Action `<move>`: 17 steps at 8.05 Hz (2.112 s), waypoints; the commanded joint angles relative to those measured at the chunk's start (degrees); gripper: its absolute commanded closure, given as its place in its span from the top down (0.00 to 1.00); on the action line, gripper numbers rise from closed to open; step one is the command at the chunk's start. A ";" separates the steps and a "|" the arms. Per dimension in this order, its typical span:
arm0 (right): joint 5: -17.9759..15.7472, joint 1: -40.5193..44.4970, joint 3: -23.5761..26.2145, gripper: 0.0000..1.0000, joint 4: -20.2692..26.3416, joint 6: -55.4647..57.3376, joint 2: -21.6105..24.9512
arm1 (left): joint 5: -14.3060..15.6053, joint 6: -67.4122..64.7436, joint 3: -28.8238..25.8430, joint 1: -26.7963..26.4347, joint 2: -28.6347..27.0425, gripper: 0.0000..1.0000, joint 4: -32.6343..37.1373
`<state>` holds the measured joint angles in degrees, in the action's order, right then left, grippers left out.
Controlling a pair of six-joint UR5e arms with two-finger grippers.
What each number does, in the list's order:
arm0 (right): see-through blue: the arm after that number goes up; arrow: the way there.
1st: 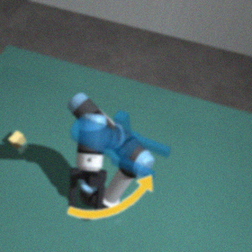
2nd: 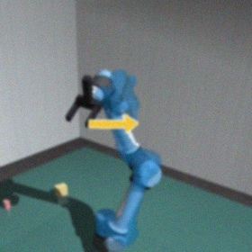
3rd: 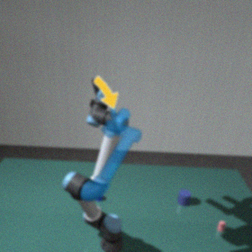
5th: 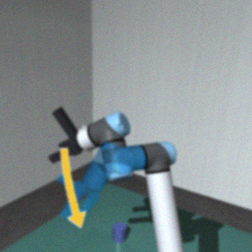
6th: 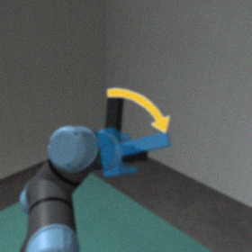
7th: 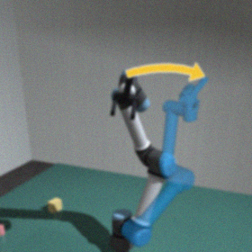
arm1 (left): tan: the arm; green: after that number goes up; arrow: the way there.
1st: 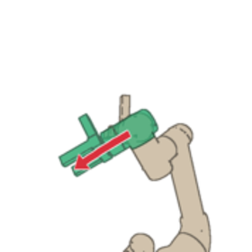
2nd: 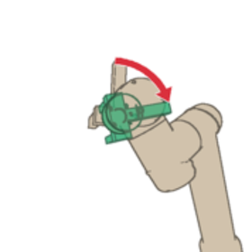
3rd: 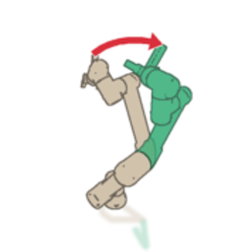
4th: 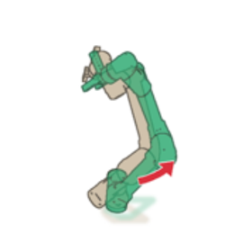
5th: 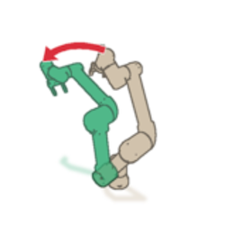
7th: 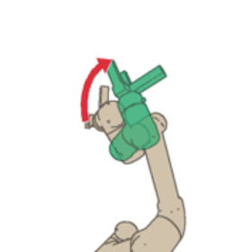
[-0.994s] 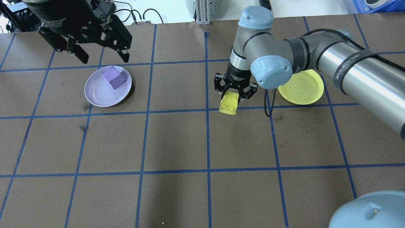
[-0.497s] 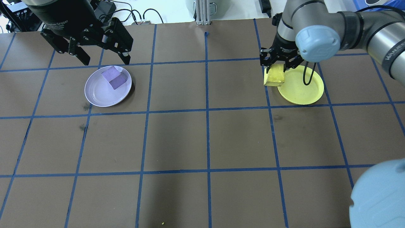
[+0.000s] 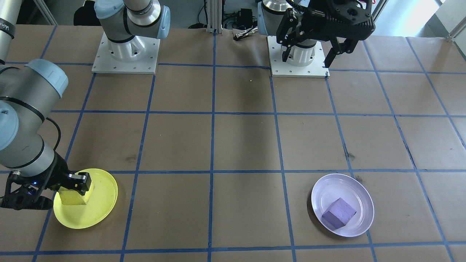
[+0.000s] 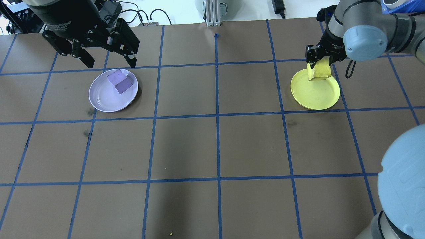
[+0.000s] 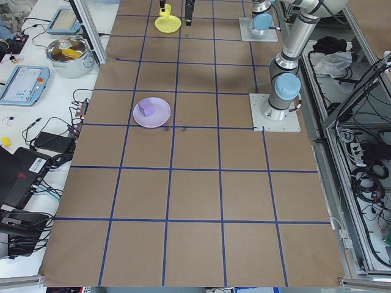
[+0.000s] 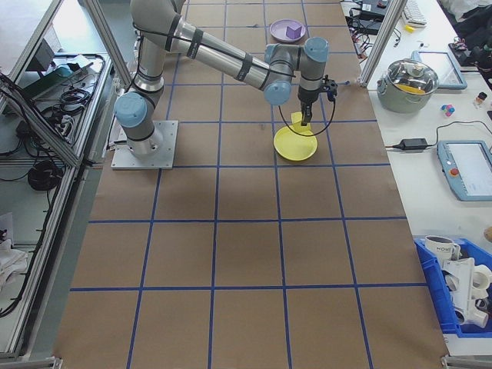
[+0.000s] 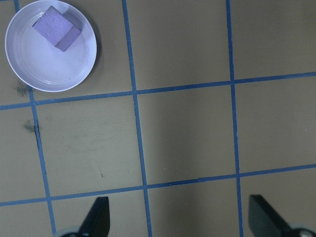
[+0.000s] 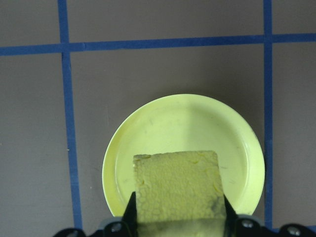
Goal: Sort blocks by color into plates
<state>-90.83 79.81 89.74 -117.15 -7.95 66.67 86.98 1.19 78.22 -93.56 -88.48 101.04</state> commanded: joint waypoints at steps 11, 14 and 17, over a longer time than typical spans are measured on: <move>-2.25 -0.36 0.08 1.00 5.07 -2.16 8.96 | 0.92 3.73 0.09 -0.04 -0.11 1.00 -1.99; -2.16 3.04 0.17 1.00 9.90 1.06 17.41 | 1.00 3.73 0.09 -0.04 0.07 1.00 -1.99; -2.07 9.22 0.87 1.00 15.53 7.86 23.49 | 1.00 3.73 0.09 -0.04 -0.02 1.00 -1.99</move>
<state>-93.05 86.45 90.39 -104.71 -2.15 86.36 87.97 4.92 78.31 -93.60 -88.47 99.05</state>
